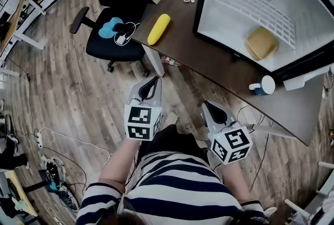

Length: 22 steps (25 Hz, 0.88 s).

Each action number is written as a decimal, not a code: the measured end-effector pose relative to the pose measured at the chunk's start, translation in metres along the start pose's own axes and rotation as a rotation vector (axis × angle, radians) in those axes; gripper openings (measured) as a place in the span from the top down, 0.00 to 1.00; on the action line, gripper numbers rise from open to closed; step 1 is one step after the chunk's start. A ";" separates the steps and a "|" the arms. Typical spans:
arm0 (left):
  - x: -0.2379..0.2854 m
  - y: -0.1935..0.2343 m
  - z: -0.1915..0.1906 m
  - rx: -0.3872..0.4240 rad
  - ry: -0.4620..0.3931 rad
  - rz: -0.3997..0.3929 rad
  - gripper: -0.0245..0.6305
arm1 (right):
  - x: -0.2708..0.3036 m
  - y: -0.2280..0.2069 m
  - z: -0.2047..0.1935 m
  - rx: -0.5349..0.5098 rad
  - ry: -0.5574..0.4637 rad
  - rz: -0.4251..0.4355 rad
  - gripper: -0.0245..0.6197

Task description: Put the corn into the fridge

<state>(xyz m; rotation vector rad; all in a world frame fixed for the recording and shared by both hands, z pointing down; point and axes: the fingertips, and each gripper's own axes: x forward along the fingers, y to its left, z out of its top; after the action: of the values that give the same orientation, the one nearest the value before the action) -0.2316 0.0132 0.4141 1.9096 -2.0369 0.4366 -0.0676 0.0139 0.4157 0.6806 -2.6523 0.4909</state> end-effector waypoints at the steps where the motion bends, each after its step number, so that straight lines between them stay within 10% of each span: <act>1: 0.008 0.004 0.003 0.016 0.003 0.001 0.96 | 0.006 -0.004 0.002 0.004 0.005 -0.002 0.97; 22: 0.165 0.101 0.036 0.068 0.091 -0.024 0.96 | 0.122 -0.041 0.031 0.049 0.077 -0.023 0.97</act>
<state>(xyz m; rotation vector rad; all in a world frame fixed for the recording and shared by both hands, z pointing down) -0.3431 -0.1445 0.4517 1.9142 -1.9628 0.5827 -0.1545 -0.0800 0.4500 0.6913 -2.5653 0.5665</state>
